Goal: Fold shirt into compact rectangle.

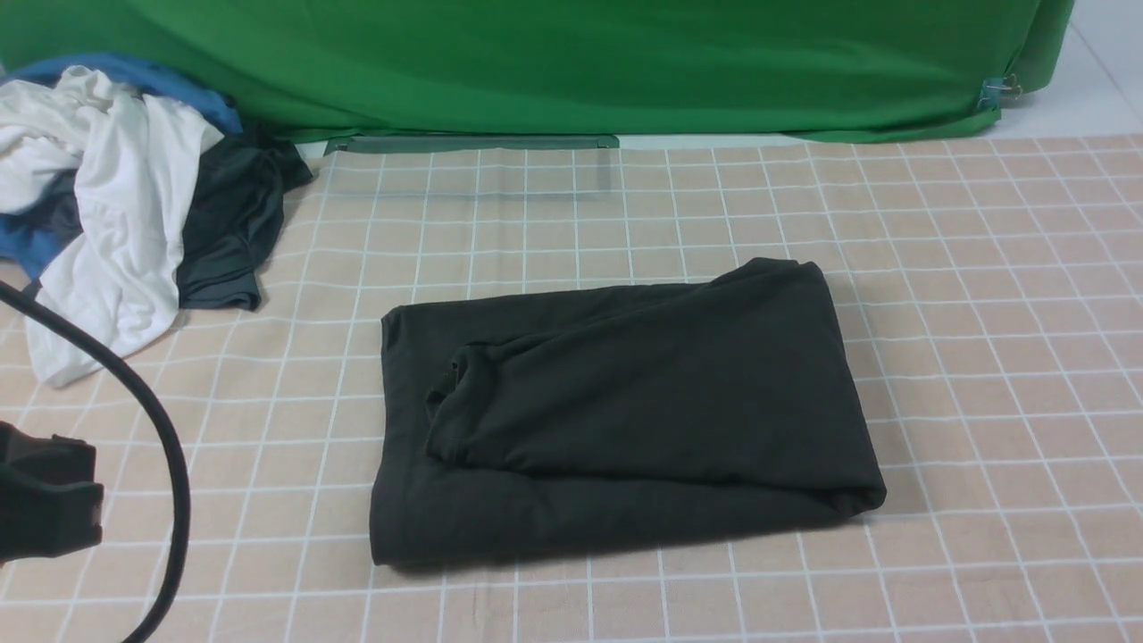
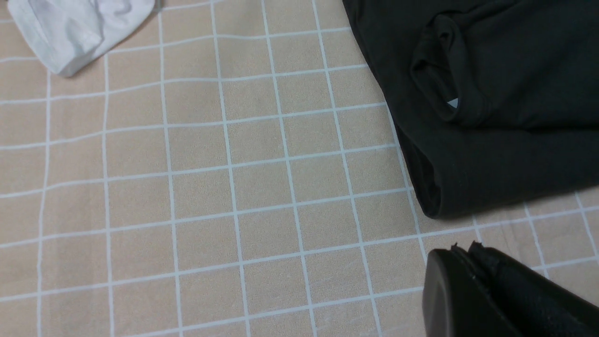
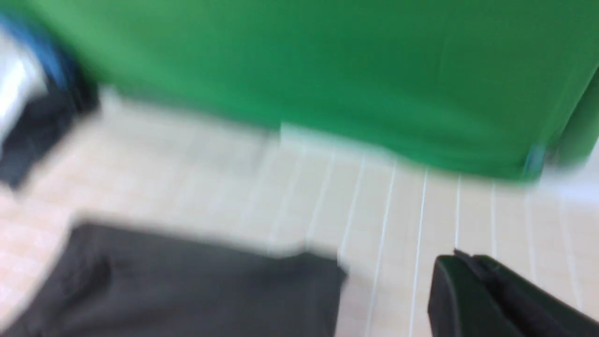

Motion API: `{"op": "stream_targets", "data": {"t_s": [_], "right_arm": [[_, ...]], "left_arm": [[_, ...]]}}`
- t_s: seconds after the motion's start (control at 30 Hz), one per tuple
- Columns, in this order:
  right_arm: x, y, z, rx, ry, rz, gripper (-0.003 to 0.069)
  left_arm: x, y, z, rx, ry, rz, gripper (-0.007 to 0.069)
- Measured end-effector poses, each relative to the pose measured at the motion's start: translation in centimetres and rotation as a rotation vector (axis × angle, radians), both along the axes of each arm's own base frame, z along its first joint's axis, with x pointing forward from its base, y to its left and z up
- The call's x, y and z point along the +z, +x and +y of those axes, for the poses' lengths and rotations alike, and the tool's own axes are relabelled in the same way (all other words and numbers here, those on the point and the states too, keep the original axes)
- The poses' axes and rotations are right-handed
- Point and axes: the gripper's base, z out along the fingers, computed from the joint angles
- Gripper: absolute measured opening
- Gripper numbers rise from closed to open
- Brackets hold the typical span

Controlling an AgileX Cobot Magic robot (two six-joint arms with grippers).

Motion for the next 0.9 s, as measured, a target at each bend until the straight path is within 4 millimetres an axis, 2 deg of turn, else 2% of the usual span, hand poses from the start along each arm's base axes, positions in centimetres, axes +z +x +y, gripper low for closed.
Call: {"op": "stream_targets", "data": {"t_s": [0.03,0.17,0.3,0.43,0.6,0.77,0.9], "right_arm": [[-0.5,-2.0,-0.6,0.004,0.019,-0.091,0.0038],[-3.8,-6.3,-1.7,0.019,0.026,-0.367,0.0038],[-7.7,-8.5,-2.3,0.02,0.023,-0.512,0.0038],[-9.0,-9.1,-2.4,0.019,0.03,-0.553,0.0041],[-8.9,-9.3,-2.5,0.019,0.038,-0.583,0.0072],[-9.0,-9.2,-2.5,0.019,0.035,-0.573,0.0108],[-9.1,-9.2,-2.4,0.019,0.034,-0.568,0.0125]], "left_arm": [[0.1,0.1,0.0,0.0,-0.003,-0.009,0.0019],[0.3,0.3,-0.1,-0.002,-0.013,-0.042,0.0019],[0.6,0.5,-0.2,-0.004,-0.027,-0.084,0.0019],[0.7,0.7,-0.3,-0.005,-0.034,-0.107,0.0019],[0.0,0.3,-0.3,-0.009,-0.06,-0.124,0.0019],[-1.4,-1.3,0.0,-0.013,-0.101,-0.173,0.0019],[-2.2,-3.4,0.7,-0.018,-0.158,-0.33,0.0019]]}}
